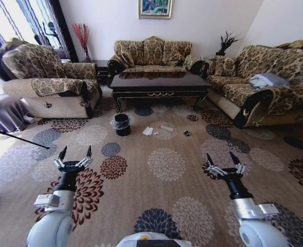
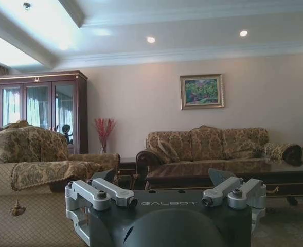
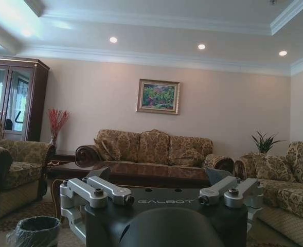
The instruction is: Move to the front of the table and pick up the trash from the floor, then place it into the trash bin.
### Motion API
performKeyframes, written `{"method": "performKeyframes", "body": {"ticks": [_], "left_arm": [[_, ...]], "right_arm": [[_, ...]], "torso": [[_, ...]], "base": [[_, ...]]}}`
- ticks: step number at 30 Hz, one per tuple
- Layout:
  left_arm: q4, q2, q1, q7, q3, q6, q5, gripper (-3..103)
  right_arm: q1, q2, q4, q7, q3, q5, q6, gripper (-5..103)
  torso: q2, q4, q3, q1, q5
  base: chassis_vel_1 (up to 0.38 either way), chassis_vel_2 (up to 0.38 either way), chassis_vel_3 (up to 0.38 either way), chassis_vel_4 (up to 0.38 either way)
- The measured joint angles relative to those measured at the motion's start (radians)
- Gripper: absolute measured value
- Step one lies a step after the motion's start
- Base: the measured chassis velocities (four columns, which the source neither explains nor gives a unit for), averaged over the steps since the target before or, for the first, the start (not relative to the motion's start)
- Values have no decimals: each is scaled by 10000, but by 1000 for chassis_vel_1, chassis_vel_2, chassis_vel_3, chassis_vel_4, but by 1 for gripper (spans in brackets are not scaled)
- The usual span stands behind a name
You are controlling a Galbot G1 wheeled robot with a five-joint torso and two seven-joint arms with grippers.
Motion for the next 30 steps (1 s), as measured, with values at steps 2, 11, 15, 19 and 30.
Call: {"method": "performKeyframes", "body": {"ticks": [2, 11, 15, 19, 30], "left_arm": [[31, -9, -30, 0, 17, 0, -6, 100], [74, 18, -91, 0, 20, 0, -63, 100], [87, 37, -93, 1, 20, 0, -69, 100], [114, 49, -94, 2, 29, 0, -70, 100], [153, 49, -98, 15, 54, -1, -52, 100]], "right_arm": [[-8, -8, 12, 0, 34, 11, 1, 100], [-33, -4, -34, -25, 56, -11, 2, 100], [-41, 7, -60, -34, 48, -32, 2, 100], [-47, 62, -95, -54, 5, -90, 3, 100], [-22, 74, -176, -69, -38, -109, 16, 100]], "torso": [[-129, 0, -79, -52, 0], [-503, 0, -300, -204, 0], [-659, 0, -398, -262, 0], [-820, 0, -491, -330, 0], [-1270, 0, -776, -497, 0]], "base": [[0, 0, 0, 0], [0, 0, 0, 0], [0, 0, 0, 0], [0, 0, 0, 0], [0, 0, 0, 0]]}}
